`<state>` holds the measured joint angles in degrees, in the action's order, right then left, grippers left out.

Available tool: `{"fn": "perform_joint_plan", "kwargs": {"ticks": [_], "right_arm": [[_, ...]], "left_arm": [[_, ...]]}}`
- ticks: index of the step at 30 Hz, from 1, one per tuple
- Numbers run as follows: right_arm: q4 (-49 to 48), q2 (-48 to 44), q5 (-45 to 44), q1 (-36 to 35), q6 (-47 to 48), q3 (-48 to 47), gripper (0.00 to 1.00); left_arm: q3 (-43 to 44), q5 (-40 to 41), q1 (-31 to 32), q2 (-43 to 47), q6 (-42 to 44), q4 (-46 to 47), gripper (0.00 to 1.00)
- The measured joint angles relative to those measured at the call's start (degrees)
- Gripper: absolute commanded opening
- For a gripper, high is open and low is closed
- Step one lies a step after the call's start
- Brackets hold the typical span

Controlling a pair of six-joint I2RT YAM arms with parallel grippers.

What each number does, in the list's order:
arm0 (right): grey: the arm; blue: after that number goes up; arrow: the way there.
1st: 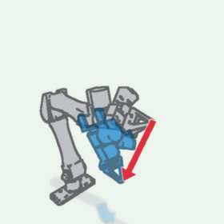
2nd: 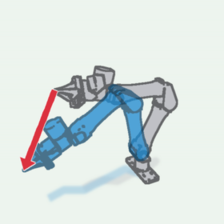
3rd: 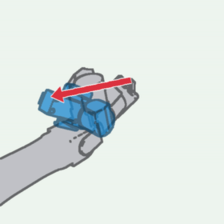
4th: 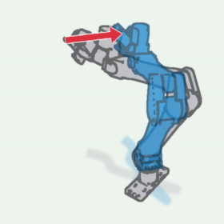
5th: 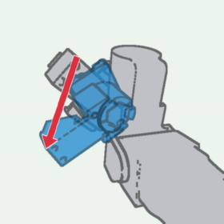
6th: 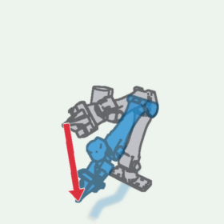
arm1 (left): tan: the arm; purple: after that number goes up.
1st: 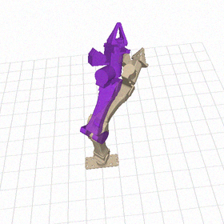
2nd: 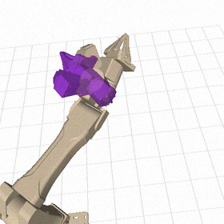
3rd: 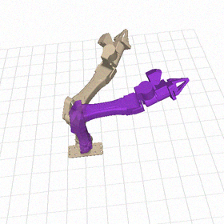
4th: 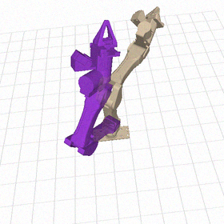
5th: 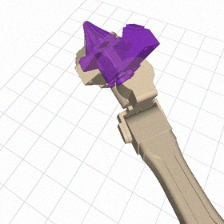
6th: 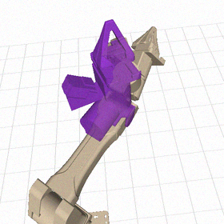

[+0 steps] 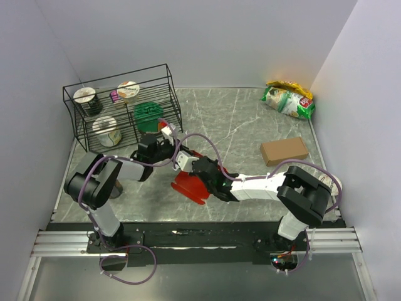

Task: Fold the paper box
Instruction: Fold the paper box at the center of the board.

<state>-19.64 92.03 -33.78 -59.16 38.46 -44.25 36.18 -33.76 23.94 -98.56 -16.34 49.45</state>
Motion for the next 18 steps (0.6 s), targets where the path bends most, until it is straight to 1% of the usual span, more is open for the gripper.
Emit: {"fn": "perform_joint_plan", "kwargs": {"ticks": [7, 8, 10, 11, 12, 13, 14, 15, 16, 17, 18], "right_arm": [[-0.35, 0.04, 0.00, 0.00, -0.07, 0.00, 0.00], [-0.44, 0.04, 0.00, 0.00, -0.09, 0.00, 0.00], [-0.50, 0.04, 0.00, 0.00, -0.26, 0.00, 0.00], [-0.48, 0.04, 0.00, 0.00, -0.28, 0.00, 0.00], [-0.50, 0.04, -0.02, 0.00, -0.35, 0.00, 0.00], [-0.52, 0.04, 0.00, -0.02, -0.46, 0.00, 0.00], [-0.61, 0.07, -0.02, -0.02, -0.50, 0.00, 0.00], [-0.68, 0.07, -0.17, -0.02, -0.50, 0.00, 0.02], [-0.68, 0.07, -0.46, 0.00, -0.57, 0.00, 0.08], [-0.66, 0.07, -0.61, 0.00, -0.90, 0.02, 0.27], [-0.63, 0.07, -0.72, 0.00, -1.25, 0.07, 0.37]], "left_arm": [[1.16, 3.78, 3.48, -0.55, 3.32, -4.17, 0.40], [1.16, 4.52, 3.85, -0.55, 3.67, -4.63, 0.35], [1.16, 5.75, 4.28, -0.55, 4.11, -4.94, 0.31], [1.14, 6.58, 4.52, -0.55, 4.61, -5.03, 0.23], [1.14, 7.61, 4.85, -0.55, 5.03, -5.11, 0.19], [1.14, 8.22, 5.16, -0.55, 5.18, -5.22, 0.12], [1.14, 8.85, 5.73, -0.55, 5.84, -5.35, 0.09], [1.14, 10.10, 6.51, -0.55, 6.73, -5.77, 0.06], [1.14, 10.99, 7.02, -0.55, 7.10, -6.14, 0.02], [1.14, 12.20, 7.67, -0.55, 7.76, -6.49, 0.01], [1.14, 13.20, 8.11, -0.55, 8.20, -6.60, 0.01]]}}
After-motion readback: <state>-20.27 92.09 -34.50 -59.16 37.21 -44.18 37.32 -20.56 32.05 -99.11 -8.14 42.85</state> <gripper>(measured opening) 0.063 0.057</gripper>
